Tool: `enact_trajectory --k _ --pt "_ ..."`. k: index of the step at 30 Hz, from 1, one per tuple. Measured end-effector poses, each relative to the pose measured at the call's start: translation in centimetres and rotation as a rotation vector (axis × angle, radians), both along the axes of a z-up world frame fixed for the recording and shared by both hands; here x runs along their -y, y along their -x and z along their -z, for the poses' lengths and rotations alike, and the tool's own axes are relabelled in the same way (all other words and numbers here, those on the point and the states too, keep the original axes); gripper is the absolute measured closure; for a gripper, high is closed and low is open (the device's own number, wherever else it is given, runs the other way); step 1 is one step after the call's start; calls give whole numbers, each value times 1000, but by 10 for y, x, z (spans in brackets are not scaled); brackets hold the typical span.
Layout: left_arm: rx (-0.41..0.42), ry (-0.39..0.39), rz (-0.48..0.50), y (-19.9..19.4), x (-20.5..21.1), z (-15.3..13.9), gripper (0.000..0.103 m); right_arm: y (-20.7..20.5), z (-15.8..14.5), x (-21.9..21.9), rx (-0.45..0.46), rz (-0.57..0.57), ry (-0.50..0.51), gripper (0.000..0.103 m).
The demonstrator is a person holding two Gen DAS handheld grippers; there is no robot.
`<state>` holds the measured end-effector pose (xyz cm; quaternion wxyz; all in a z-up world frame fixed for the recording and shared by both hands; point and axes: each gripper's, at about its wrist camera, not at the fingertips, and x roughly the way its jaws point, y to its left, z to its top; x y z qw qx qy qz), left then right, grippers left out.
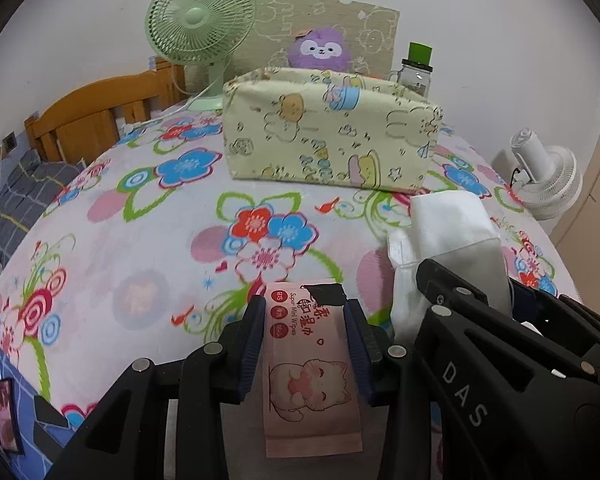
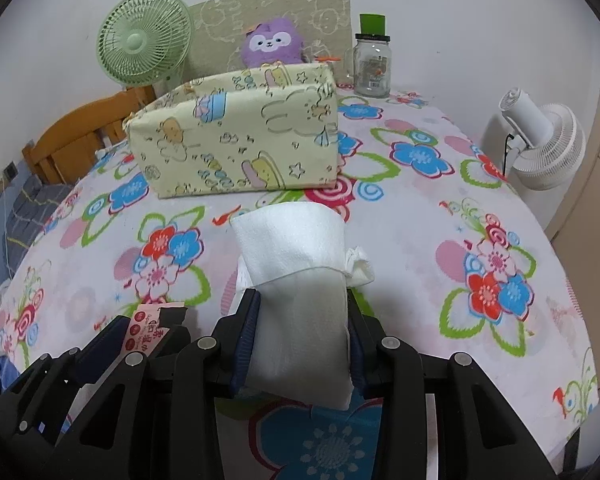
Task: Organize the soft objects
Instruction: 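Carry the pink pack and white pouch back over the fabric box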
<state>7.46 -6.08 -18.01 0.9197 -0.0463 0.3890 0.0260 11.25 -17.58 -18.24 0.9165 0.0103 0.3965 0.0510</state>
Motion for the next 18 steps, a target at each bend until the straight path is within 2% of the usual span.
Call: enact_trajectory --k 18 --pt "68 -26 89 -19 14 -58 63 -9 -61 15 80 59 -30 60"
